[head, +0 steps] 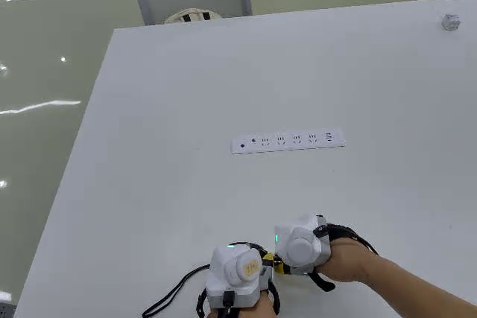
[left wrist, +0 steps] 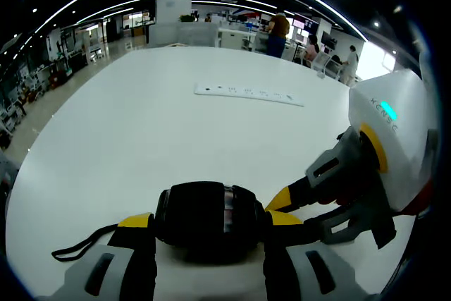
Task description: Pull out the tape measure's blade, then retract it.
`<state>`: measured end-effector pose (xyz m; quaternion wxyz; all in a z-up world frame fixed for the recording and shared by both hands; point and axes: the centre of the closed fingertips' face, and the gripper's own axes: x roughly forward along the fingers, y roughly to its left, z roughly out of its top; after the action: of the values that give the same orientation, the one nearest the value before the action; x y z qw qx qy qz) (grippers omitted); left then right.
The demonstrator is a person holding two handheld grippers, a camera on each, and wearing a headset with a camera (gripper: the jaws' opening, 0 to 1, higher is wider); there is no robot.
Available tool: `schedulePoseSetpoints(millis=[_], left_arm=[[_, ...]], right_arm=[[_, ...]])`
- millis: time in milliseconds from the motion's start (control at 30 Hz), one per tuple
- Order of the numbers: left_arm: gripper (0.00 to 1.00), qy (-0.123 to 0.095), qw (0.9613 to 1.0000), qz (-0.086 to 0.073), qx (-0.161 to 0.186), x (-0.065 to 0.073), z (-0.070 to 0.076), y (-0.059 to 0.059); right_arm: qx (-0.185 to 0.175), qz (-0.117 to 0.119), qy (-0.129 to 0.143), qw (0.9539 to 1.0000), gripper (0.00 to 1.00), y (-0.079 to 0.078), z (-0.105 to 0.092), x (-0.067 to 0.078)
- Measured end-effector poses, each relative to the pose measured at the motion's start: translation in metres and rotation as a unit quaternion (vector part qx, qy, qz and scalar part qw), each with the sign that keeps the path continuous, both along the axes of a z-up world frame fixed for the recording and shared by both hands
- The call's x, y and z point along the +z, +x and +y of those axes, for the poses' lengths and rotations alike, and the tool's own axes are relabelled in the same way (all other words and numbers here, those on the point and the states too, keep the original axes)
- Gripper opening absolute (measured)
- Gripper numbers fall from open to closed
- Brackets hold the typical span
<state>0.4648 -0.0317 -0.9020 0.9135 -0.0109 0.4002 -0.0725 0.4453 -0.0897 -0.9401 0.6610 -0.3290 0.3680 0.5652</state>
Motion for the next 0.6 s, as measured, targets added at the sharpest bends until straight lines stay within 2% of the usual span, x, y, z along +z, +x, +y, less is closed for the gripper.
schedulePoseSetpoints(millis=[600], left_arm=[[0.58,0.000,1.0000,0.000,0.001,0.0010,-0.0001,-0.0002]], right_arm=[[0.000,0.003,0.000,1.0000,0.14,0.0003,0.0033,0.0015]])
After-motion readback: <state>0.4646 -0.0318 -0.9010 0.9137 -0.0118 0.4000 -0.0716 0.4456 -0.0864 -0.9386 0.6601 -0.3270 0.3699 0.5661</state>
